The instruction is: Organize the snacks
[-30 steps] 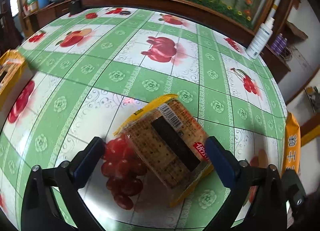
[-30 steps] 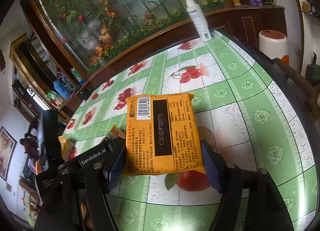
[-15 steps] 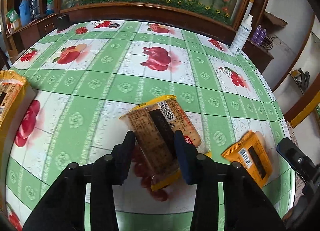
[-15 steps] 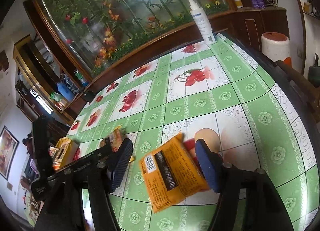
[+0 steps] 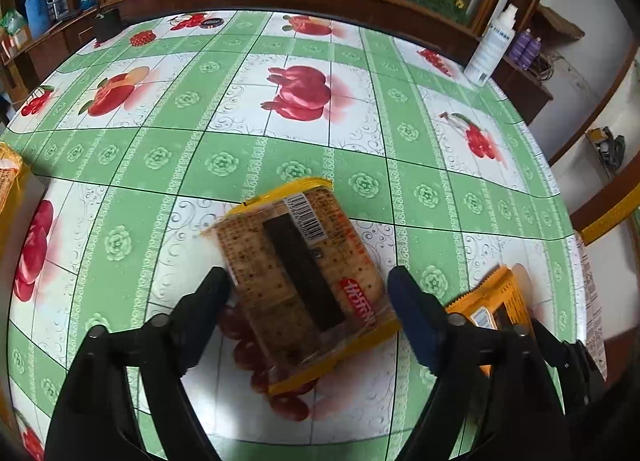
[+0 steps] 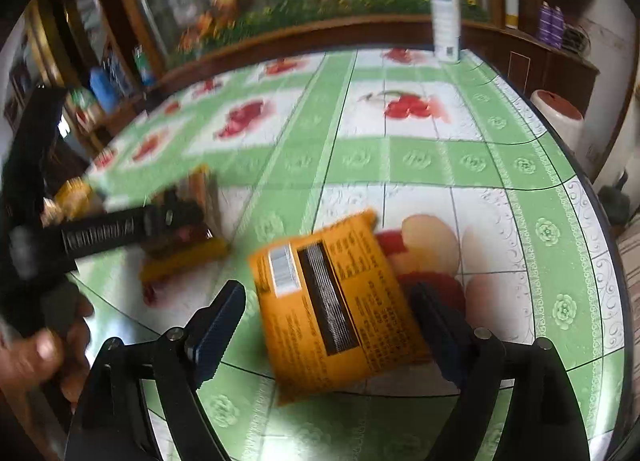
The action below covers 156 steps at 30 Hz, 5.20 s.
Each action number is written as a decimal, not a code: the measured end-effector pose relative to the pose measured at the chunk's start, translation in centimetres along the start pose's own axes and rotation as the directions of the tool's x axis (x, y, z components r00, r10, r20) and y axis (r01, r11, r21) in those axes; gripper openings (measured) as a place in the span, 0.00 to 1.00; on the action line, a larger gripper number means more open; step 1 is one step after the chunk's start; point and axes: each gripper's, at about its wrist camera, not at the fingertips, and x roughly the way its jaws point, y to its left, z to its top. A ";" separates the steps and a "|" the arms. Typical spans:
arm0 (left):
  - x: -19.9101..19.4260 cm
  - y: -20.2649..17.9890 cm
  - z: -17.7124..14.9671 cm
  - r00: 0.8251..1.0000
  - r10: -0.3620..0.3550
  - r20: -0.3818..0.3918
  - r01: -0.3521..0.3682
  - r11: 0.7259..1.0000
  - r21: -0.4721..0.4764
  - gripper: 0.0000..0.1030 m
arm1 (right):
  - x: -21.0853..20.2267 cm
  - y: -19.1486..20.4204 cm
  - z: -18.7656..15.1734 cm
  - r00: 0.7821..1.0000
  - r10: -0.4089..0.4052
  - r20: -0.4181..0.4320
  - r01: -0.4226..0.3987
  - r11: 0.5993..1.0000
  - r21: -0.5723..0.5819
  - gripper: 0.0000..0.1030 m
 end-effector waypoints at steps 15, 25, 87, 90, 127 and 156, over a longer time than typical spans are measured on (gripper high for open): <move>-1.5 2.1 -1.8 0.994 0.030 0.109 -0.040 0.995 0.093 0.70 | -0.6 1.7 -0.3 1.000 -0.015 0.000 0.015 0.999 -0.046 0.72; -9.8 9.4 -3.4 0.955 0.098 0.279 -0.114 0.992 0.045 0.70 | -2.2 4.4 0.4 0.988 0.137 0.069 -0.136 0.990 -0.028 0.72; -14.5 30.4 -6.3 0.903 0.310 0.299 -0.258 0.945 -0.201 0.70 | 5.5 37.8 8.2 0.881 0.471 -0.048 -0.464 0.838 -0.286 0.71; -14.3 30.6 -6.3 0.905 0.308 0.294 -0.256 0.945 -0.203 0.70 | 6.4 38.4 8.0 0.885 0.461 -0.067 -0.459 0.840 -0.290 0.71; -13.3 29.7 -5.5 0.916 0.296 0.271 -0.262 0.953 -0.153 0.70 | 9.2 40.0 6.9 0.905 0.409 -0.121 -0.426 0.848 -0.317 0.81; -19.0 27.8 -9.5 0.858 0.306 0.414 -0.251 0.951 -0.182 0.86 | 0.5 33.0 4.4 0.880 0.475 -0.001 -0.454 0.841 -0.295 1.00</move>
